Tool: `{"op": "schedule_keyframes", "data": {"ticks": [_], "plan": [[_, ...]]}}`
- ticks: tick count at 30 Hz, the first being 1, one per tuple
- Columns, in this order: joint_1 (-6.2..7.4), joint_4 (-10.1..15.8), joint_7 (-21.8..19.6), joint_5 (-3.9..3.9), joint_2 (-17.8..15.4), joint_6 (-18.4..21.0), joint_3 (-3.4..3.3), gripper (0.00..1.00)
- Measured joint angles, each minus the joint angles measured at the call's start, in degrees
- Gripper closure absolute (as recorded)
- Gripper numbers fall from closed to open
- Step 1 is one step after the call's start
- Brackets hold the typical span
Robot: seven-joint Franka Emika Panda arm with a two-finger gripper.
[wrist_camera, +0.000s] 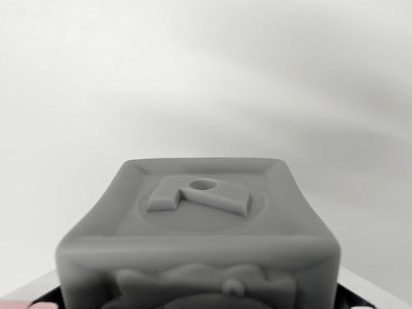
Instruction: Destack cube
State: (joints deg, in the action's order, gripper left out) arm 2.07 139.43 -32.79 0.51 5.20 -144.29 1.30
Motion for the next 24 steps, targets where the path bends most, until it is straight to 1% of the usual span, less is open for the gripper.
{"op": "schedule_keyframes", "data": {"ticks": [12,24], "plan": [[-1.31,2.87,3.38,-0.18,-1.86,-0.96,-0.94,1.00],[-2.51,5.59,6.84,-0.24,-3.65,-1.96,-2.13,1.00]]}}
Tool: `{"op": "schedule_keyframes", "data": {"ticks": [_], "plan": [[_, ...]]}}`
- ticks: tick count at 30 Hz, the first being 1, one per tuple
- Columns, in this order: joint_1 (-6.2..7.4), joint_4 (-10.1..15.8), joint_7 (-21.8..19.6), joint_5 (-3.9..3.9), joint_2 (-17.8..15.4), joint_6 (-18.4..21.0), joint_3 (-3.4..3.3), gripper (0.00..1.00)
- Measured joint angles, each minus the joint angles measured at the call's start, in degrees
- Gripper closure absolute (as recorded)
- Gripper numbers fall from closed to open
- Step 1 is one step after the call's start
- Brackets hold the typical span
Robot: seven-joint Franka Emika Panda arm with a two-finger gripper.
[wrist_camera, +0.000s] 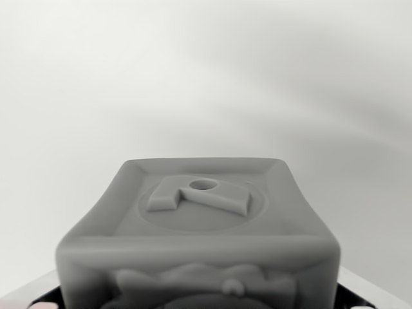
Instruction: Destack cube
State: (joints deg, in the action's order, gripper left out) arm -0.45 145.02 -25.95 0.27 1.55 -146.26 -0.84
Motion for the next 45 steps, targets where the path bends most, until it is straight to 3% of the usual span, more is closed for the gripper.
{"op": "schedule_keyframes", "data": {"ticks": [32,45], "plan": [[-2.84,5.97,9.15,0.03,-3.91,-2.03,-4.02,1.00],[-4.12,8.02,12.87,0.38,-5.29,-2.69,-5.83,1.00]]}}
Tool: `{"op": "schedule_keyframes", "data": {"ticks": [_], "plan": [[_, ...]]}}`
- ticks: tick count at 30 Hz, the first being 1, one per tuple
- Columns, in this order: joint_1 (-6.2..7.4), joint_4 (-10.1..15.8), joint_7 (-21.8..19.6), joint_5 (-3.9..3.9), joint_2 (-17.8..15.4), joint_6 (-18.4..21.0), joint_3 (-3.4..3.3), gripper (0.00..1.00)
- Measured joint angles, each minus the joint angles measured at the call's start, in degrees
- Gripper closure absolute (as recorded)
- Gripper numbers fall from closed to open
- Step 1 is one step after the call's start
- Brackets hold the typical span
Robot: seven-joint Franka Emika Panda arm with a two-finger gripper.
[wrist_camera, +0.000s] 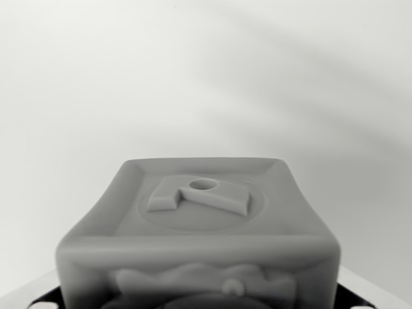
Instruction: Destack cube
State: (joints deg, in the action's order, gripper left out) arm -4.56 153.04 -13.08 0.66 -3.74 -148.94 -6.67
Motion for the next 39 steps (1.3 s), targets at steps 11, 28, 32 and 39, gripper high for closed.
{"op": "schedule_keyframes", "data": {"ticks": [11,28,32,39], "plan": [[-1.13,1.46,2.98,0.46,-0.99,-0.49,-1.47,1.00],[-1.30,1.95,5.38,-1.54,6.92,-8.86,-1.61,1.00],[-1.30,1.95,5.97,-2.40,8.95,-10.78,-1.38,1.00],[-1.42,1.64,7.17,-4.06,12.39,-13.91,-0.81,1.00]]}}
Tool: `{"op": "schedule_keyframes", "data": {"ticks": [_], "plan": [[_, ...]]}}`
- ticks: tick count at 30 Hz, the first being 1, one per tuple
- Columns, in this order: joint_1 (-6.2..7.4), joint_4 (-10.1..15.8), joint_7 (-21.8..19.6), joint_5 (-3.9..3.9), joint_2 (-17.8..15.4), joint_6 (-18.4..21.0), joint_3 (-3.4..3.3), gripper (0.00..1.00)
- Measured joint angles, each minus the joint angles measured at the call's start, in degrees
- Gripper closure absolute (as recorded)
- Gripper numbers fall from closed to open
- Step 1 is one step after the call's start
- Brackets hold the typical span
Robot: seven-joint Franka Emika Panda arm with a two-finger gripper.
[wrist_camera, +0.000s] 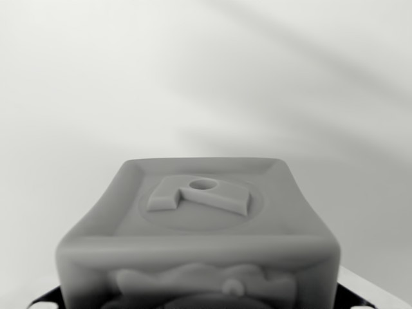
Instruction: Destack cube
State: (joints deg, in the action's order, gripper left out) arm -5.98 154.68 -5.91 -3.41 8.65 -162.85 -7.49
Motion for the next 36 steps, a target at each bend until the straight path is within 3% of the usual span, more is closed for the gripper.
{"op": "schedule_keyframes", "data": {"ticks": [6,13,26,36], "plan": [[-0.32,-0.40,1.15,-1.59,3.07,-2.58,0.75,1.00],[-1.15,-1.00,2.10,-2.82,6.03,-4.95,1.85,1.00],[-3.04,-1.99,2.74,-3.53,10.26,-8.29,3.89,1.00],[-3.98,-2.58,2.74,-3.53,12.44,-9.87,4.81,1.00]]}}
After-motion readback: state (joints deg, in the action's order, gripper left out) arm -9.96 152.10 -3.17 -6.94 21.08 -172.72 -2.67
